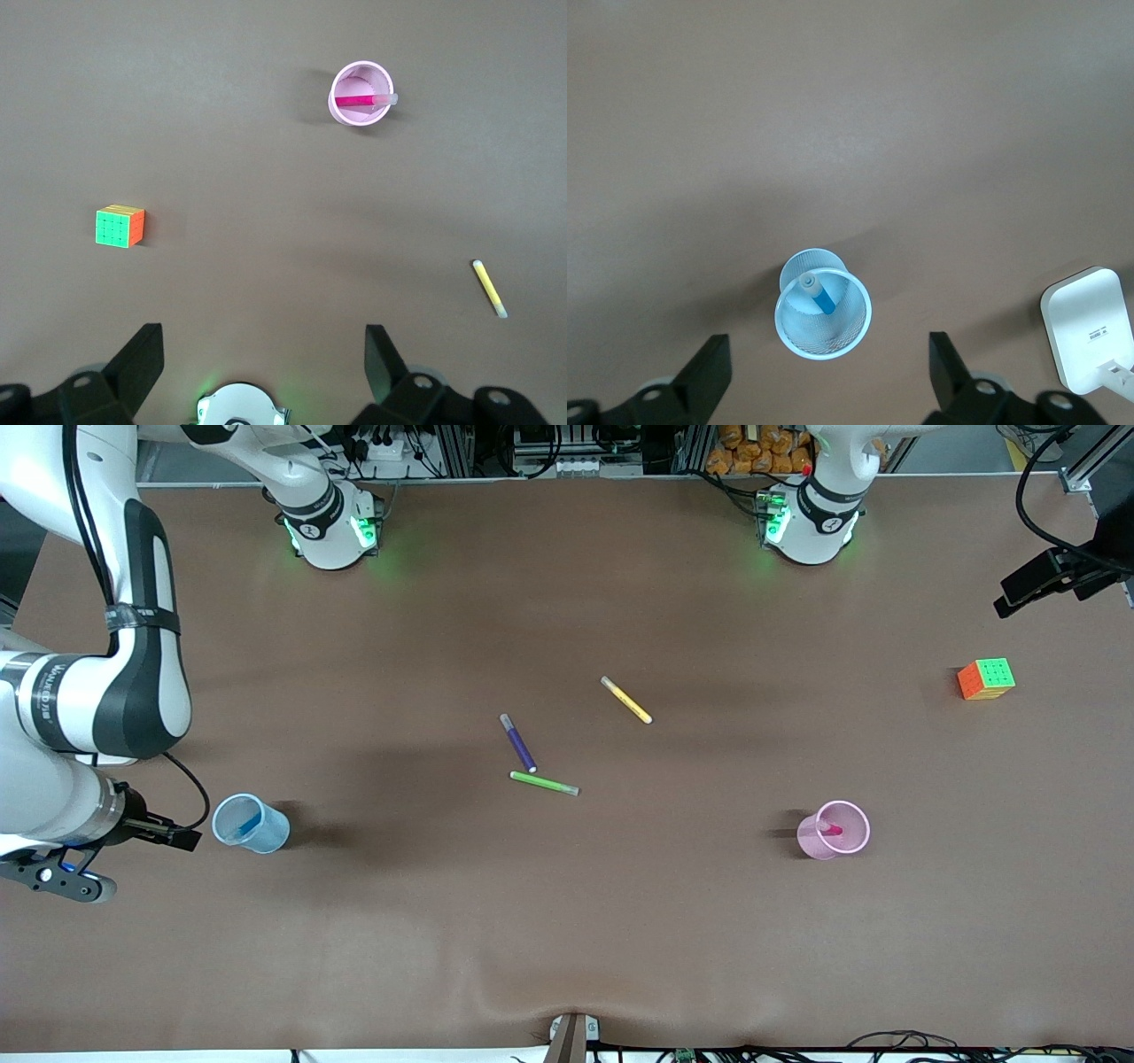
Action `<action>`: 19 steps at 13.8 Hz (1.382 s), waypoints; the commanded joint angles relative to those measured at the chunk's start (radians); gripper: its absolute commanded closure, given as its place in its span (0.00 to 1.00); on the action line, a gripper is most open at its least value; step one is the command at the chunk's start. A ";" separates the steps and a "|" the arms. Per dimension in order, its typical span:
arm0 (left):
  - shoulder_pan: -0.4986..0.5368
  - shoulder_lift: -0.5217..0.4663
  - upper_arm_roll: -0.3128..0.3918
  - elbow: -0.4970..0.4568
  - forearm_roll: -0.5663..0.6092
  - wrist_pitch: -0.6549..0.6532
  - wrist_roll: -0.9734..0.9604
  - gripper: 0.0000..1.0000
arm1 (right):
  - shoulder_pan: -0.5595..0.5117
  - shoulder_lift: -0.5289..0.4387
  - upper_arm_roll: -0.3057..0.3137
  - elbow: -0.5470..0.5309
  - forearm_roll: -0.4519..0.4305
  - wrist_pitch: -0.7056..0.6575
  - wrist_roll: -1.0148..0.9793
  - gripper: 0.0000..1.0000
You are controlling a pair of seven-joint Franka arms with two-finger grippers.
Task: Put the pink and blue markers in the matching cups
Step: 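Lower the blue marker into the light blue cup and open the right gripper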
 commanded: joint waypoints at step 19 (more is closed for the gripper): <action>0.003 -0.077 -0.018 -0.039 0.001 -0.006 0.062 0.00 | -0.184 -0.129 0.215 0.233 0.125 -0.377 -0.112 0.00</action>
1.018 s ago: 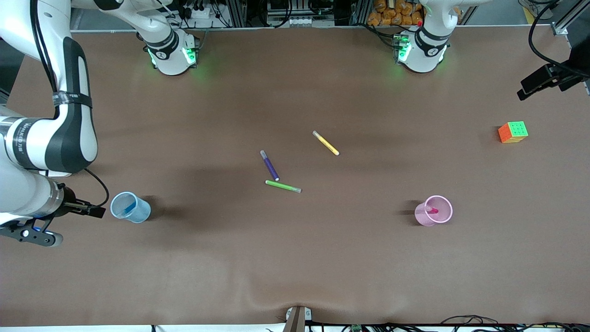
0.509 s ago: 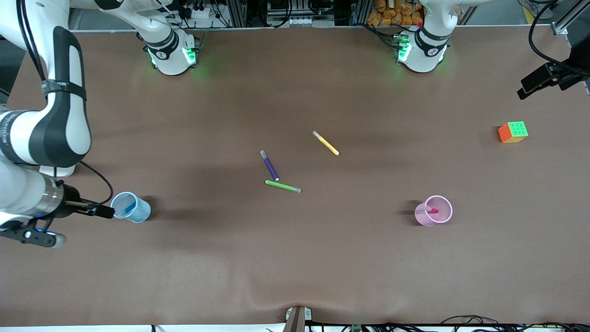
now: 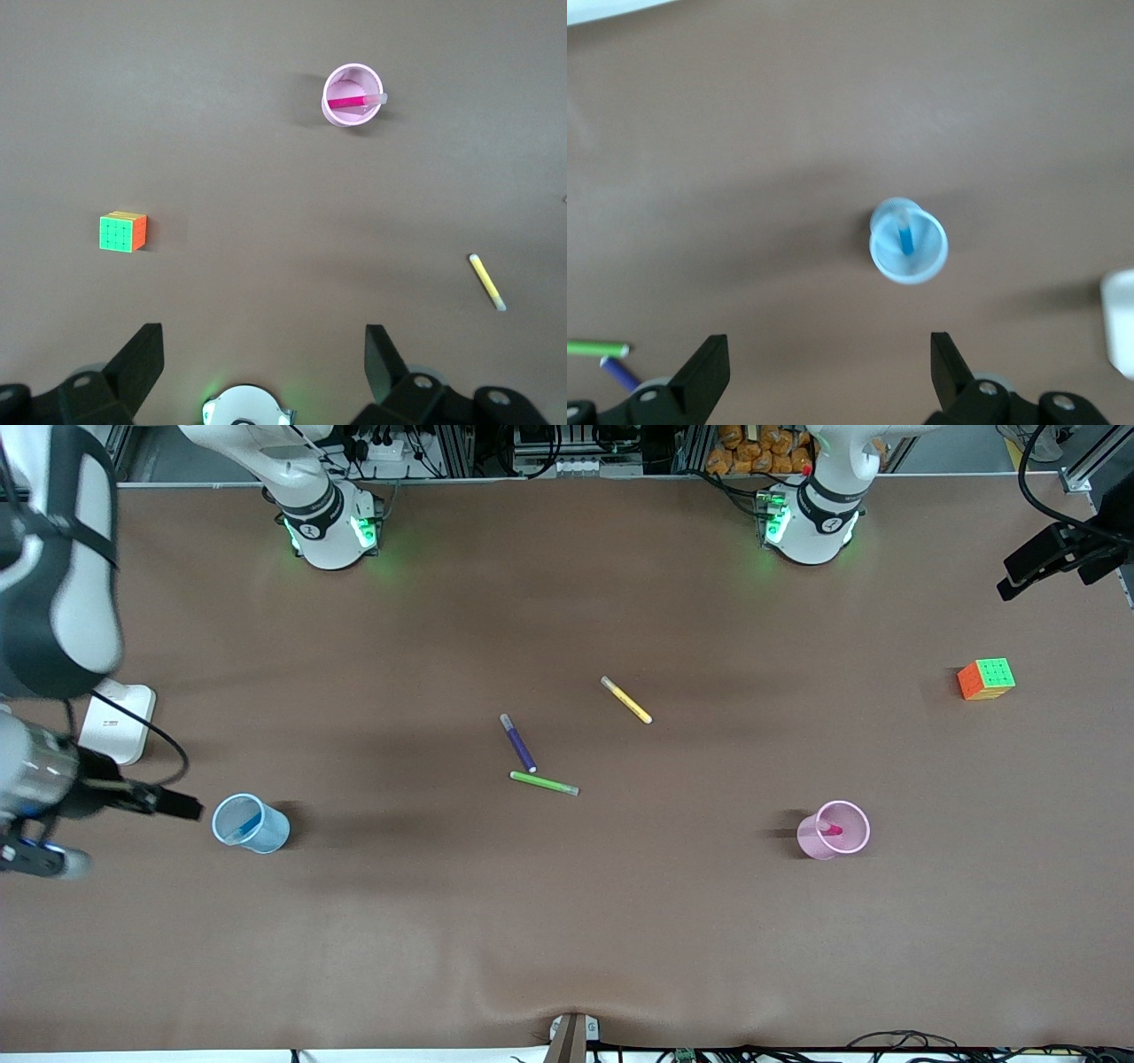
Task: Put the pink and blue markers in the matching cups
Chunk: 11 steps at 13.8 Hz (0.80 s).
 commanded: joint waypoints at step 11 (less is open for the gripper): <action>0.006 -0.018 -0.047 -0.028 0.005 -0.003 0.022 0.00 | -0.075 -0.410 0.011 -0.320 0.001 -0.121 -0.007 0.00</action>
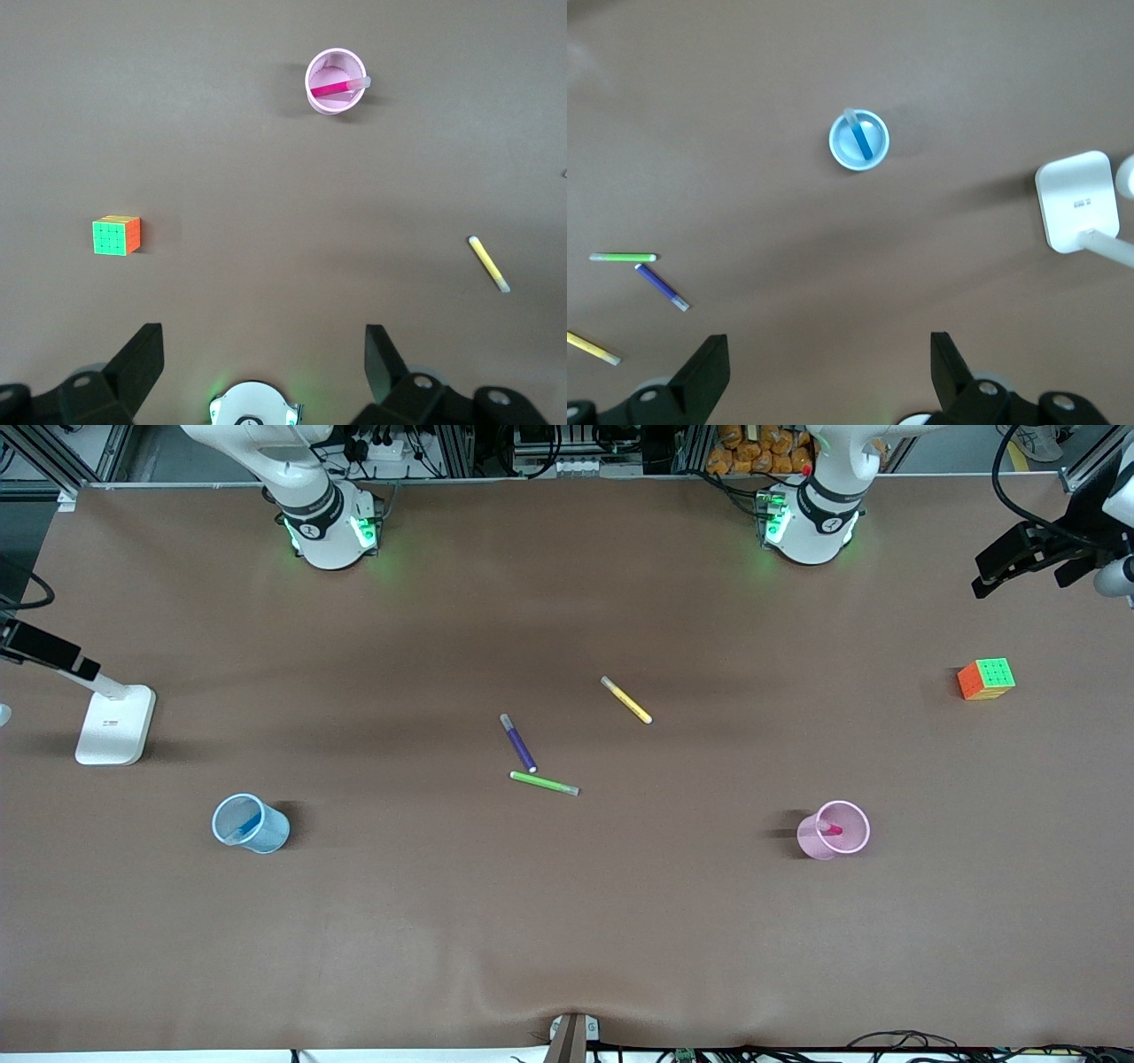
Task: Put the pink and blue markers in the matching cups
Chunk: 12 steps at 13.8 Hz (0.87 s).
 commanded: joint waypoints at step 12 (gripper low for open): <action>0.010 -0.012 -0.007 -0.010 0.005 -0.002 0.011 0.00 | -0.006 -0.165 0.059 -0.235 -0.059 0.149 -0.111 0.00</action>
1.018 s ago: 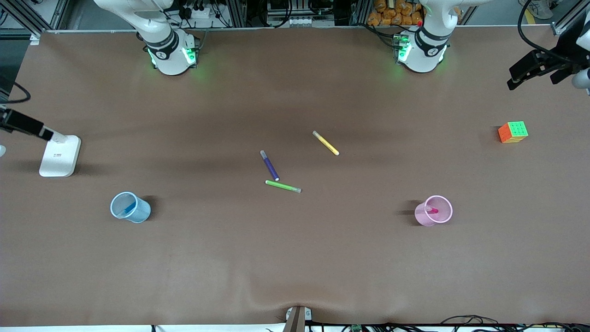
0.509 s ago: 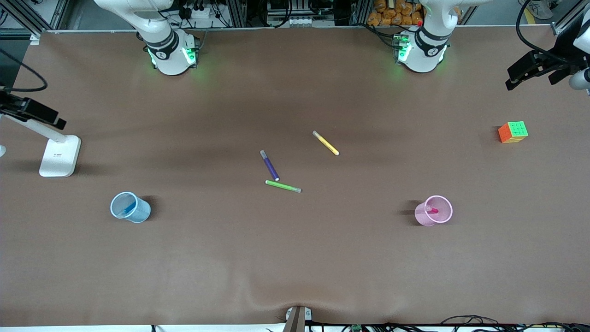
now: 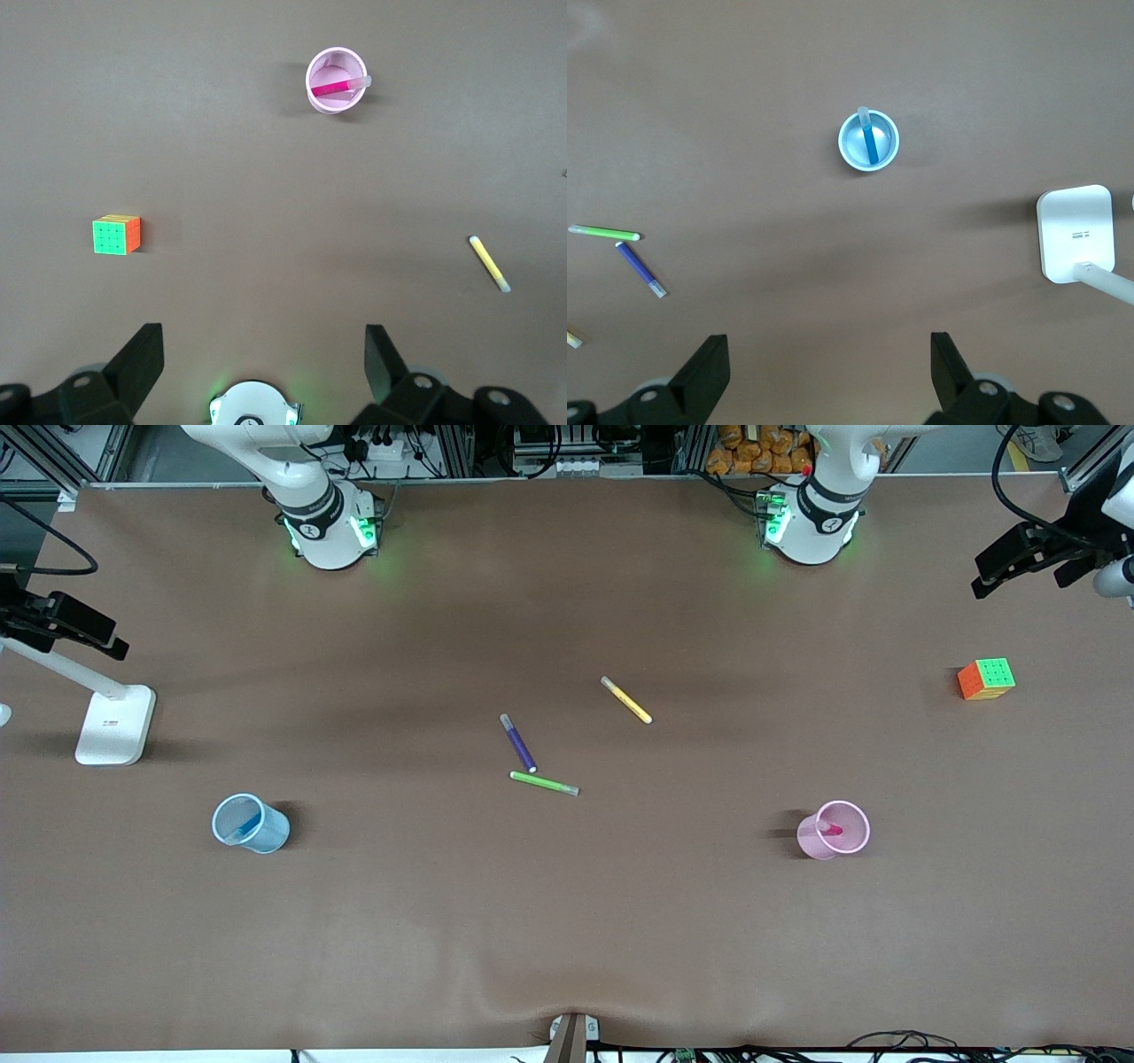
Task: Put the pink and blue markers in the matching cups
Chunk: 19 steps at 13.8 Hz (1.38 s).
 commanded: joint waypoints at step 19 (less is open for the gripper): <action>0.009 -0.002 -0.007 -0.004 0.005 -0.002 0.011 0.00 | -0.009 -0.023 0.008 -0.024 -0.058 0.007 -0.163 0.00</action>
